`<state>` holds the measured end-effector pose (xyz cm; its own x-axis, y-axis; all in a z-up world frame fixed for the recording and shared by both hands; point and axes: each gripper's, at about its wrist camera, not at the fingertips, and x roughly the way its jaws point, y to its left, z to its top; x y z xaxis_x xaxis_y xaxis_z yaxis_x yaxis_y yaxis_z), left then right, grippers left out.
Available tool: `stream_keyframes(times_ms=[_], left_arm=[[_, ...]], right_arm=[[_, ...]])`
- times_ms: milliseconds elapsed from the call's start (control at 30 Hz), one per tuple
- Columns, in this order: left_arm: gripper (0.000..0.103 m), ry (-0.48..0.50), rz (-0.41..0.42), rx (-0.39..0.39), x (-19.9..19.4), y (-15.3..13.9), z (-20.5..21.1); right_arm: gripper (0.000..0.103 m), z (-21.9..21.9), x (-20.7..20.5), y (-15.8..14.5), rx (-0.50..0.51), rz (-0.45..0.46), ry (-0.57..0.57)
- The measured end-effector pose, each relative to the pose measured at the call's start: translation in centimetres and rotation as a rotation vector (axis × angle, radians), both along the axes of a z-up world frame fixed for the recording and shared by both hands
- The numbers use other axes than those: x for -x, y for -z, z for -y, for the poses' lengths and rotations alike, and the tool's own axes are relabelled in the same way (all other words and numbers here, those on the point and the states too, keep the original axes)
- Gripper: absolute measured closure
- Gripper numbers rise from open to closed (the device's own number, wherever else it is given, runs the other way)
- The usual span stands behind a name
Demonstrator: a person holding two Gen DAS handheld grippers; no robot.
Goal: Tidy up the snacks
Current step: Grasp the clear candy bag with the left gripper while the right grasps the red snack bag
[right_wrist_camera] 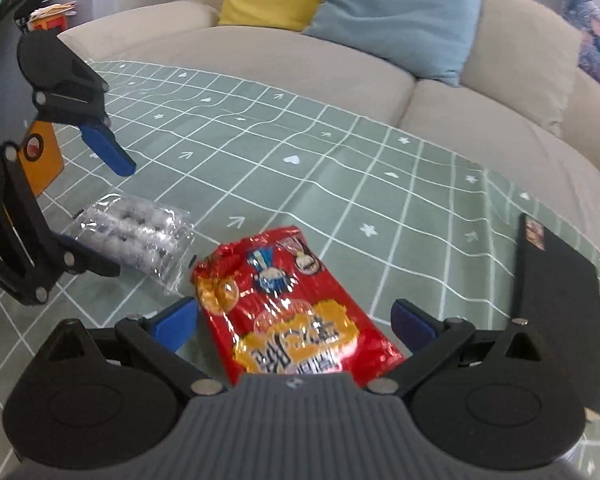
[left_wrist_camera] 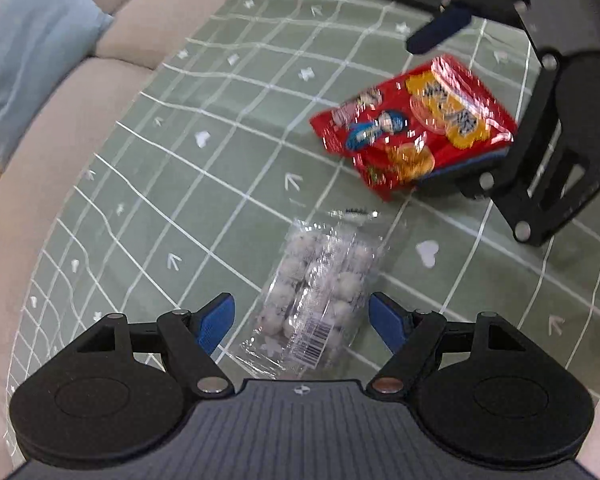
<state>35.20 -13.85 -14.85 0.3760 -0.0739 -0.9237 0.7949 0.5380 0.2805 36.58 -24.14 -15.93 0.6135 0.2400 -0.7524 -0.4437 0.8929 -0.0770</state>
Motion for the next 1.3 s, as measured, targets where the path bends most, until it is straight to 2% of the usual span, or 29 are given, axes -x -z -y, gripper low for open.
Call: stream_keyframes(times_ms=[100, 267, 333, 433, 567, 667, 867, 1000, 1300], left_arm=[[0.006, -0.025, -0.029, 0.011, -1.1, 0.2, -0.4], [0.006, -0.058, -0.065, 0.028, -2.0, 0.2, -0.5], [0.006, -0.092, -0.085, 0.037, -2.4, 0.3, -0.5], [0.011, -0.18, -0.132, 0.063, -3.0, 0.4, -0.3], [0.029, -0.271, -0.148, 0.05, -3.0, 0.2, 0.4], [0.03, -0.351, -0.163, 0.029, -2.3, 0.1, 0.8], [0.032, -0.54, -0.221, 0.066, 1.0, 0.0, 0.4], [0.031, -0.577, -0.188, 0.075, 5.6, 0.1, 0.1], [0.031, -0.623, -0.098, 0.195, 14.6, -0.5, -2.3]], right_arm=[[0.004, 0.1, -1.1, 0.4, -0.029, -0.045, 0.012], [0.005, 0.5, -0.8, 0.9, -0.086, -0.108, 0.053], [0.016, 0.7, 0.0, 1.0, -0.101, -0.12, 0.072], [0.02, 0.5, 1.6, 1.1, -0.079, -0.091, 0.11], [0.023, 0.4, 3.4, 0.9, -0.068, -0.079, 0.14], [0.026, 0.4, 4.9, 0.9, -0.052, -0.066, 0.191], [0.029, 0.4, 8.1, 0.5, -0.062, -0.095, 0.283], [0.029, 0.1, 11.7, 0.3, -0.076, -0.109, 0.306], [0.029, -1.3, 20.5, -0.1, -0.086, -0.119, 0.355]])
